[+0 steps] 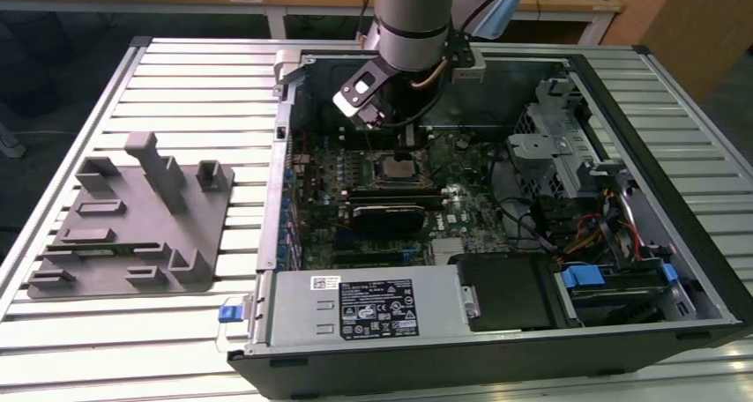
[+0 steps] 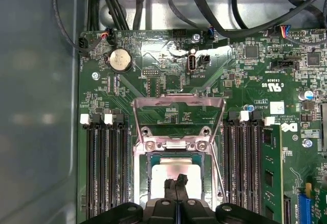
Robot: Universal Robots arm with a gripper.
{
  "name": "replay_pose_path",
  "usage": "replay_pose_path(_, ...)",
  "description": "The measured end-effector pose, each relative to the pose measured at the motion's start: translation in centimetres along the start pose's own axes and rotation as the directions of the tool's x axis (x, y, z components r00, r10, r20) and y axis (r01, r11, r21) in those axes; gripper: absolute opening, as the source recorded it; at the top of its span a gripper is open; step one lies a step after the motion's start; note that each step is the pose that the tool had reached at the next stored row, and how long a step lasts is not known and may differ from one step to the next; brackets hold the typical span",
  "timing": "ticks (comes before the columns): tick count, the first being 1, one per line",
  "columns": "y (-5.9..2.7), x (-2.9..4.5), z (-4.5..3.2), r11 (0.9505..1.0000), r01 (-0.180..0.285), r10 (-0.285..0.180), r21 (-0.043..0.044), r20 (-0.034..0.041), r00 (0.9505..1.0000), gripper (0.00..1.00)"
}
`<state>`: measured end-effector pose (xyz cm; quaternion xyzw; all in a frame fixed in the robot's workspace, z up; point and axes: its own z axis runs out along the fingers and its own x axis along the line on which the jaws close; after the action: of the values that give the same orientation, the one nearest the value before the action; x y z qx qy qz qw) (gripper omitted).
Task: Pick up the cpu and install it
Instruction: 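Place the cpu into insertion slot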
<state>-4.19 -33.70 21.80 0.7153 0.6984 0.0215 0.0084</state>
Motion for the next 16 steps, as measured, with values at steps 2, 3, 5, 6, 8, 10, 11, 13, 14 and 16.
replay_pose_path(2, 0.00, 0.01, 0.07, 1.0000, 0.000, 0.000, -0.0003, -0.0005, 1.0000, 0.11)
replay_pose_path(3, 0.00, 0.01, 0.13, 1.0000, 0.000, 0.000, -0.0003, -0.0005, 1.0000, 0.11)
replay_pose_path(5, -0.01, 0.00, 0.27, 1.0000, 0.000, 0.000, -0.0002, -0.0004, 1.0000, 0.11)
replay_pose_path(6, -0.01, 0.00, 0.34, 1.0000, 0.000, 0.000, -0.0002, -0.0003, 1.0000, 0.11)
replay_pose_path(8, -0.02, -0.01, 0.50, 1.0000, 0.000, 0.000, -0.0001, -0.0002, 1.0000, 0.11)
replay_pose_path(10, -0.03, -0.01, 0.66, 1.0000, 0.000, 0.000, -0.0001, -0.0002, 1.0000, 0.11)
replay_pose_path(11, -0.03, -0.01, 0.73, 1.0000, 0.000, 0.000, -0.0002, -0.0003, 1.0000, 0.11)
replay_pose_path(13, -0.03, -0.02, 0.80, 1.0000, 0.000, 0.000, -0.0001, -0.0002, 1.0000, 0.11)
replay_pose_path(14, -0.03, -0.02, 0.80, 1.0000, 0.000, 0.000, 0.0000, 0.0000, 1.0000, 0.11)
replay_pose_path(16, -0.04, -0.01, 0.84, 1.0000, 0.000, 0.000, -0.0002, -0.0003, 1.0000, 0.11)
